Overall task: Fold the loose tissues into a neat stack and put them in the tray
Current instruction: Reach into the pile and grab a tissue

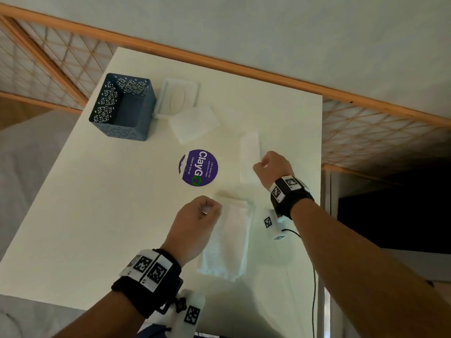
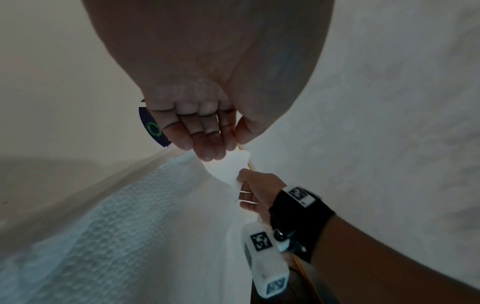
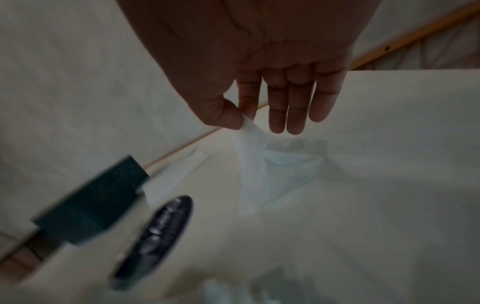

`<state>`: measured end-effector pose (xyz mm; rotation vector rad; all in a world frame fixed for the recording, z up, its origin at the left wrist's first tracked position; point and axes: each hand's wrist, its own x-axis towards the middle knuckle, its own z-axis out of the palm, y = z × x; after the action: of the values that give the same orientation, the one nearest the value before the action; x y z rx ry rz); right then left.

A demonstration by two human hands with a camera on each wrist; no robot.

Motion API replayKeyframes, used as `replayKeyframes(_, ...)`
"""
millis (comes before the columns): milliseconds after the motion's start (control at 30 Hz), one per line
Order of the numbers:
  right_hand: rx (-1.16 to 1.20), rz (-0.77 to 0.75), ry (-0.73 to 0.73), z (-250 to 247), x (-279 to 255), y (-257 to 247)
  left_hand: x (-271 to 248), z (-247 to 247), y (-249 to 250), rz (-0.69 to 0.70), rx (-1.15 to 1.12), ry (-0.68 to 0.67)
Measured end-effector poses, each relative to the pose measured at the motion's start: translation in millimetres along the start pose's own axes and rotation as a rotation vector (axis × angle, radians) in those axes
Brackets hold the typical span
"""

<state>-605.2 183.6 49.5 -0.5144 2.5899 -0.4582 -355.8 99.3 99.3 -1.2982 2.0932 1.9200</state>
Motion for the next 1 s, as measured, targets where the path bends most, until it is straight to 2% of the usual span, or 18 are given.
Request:
replayKeyframes(200,0.376,-0.066,-0.027,-38.5,-52.2,-6.0,11.1,4.9,7.5,-0.021,-0.103,0.026)
replayKeyframes(267,0.562,-0.035,-0.056,-49.8,-73.9,-10.6,13.7,5.7,12.0,-0.059,-0.160,0.015)
replayKeyframes(433,0.898,-0.019,-0.164,-62.7,-118.5,-22.7,11.0,7.8,31.4,-0.144,-0.322,-0.059)
replayKeyframes(533,1.056,-0.042,-0.270,-64.2,-140.6,-28.9,7.4,7.0,40.5,-0.209,-0.434,-0.167)
replayKeyframes(633,1.075,-0.037,-0.305,-56.2,-157.0,-31.4,3.0,2.4,35.3,-0.201,-0.604,-0.207)
replayKeyframes(700,1.031,-0.019,-0.303,-47.0,-165.8,-29.0,0.1,-1.7,27.6,-0.159,-0.613,-0.190)
replayKeyframes(833,0.955,0.040,-0.316,-31.1,-179.3,-22.3,-9.6,-9.6,12.8,-0.055,-0.445,-0.164)
replayKeyframes(1000,0.923,0.075,-0.297,-7.6,-188.9,-7.4,-22.3,-14.2,-13.8,-0.078,-0.258,-0.211)
